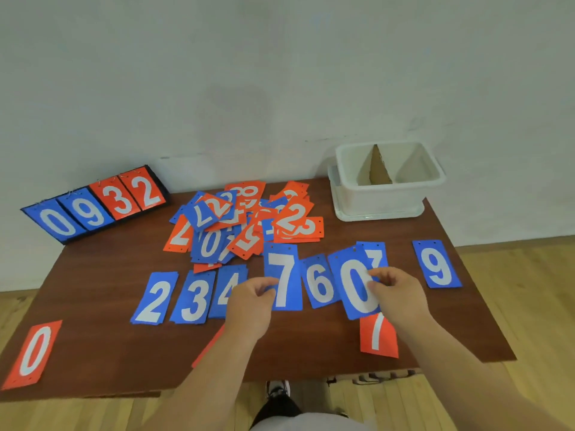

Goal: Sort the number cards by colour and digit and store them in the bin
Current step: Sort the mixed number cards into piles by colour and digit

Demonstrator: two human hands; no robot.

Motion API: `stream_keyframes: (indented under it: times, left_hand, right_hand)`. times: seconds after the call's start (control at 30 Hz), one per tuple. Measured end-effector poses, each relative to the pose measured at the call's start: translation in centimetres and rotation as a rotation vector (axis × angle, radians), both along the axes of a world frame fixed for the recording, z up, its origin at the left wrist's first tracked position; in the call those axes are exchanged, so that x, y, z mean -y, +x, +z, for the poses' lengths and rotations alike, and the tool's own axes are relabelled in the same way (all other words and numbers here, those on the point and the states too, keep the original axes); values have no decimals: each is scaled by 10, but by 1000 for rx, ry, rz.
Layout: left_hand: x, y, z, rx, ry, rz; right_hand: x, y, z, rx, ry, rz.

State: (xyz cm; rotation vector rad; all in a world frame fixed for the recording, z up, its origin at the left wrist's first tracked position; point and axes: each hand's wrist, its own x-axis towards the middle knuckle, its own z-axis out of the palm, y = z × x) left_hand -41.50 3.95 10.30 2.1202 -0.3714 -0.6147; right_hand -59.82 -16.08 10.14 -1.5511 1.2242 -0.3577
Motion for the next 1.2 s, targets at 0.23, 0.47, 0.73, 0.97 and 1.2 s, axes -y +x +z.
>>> stream_keyframes:
  times: [0.23, 0.47, 0.73, 0.97, 1.2]
  left_hand:
    - [105, -23, -50, 5, 72, -250]
    - [221, -47, -108, 64, 101, -476]
    - [183, -48, -79, 71, 218, -475]
    - [34, -27, -10, -100, 6, -135]
    - [-102, 39, 21, 66, 21, 214]
  right_hand:
    - [28, -58, -21, -115, 4, -305]
    - [44, -98, -49, -116, 24, -477]
    - [40, -74, -43, -15, 121, -385]
    - [-33, 46, -20, 115, 150, 141]
    - [-135, 163, -2, 113, 43, 661]
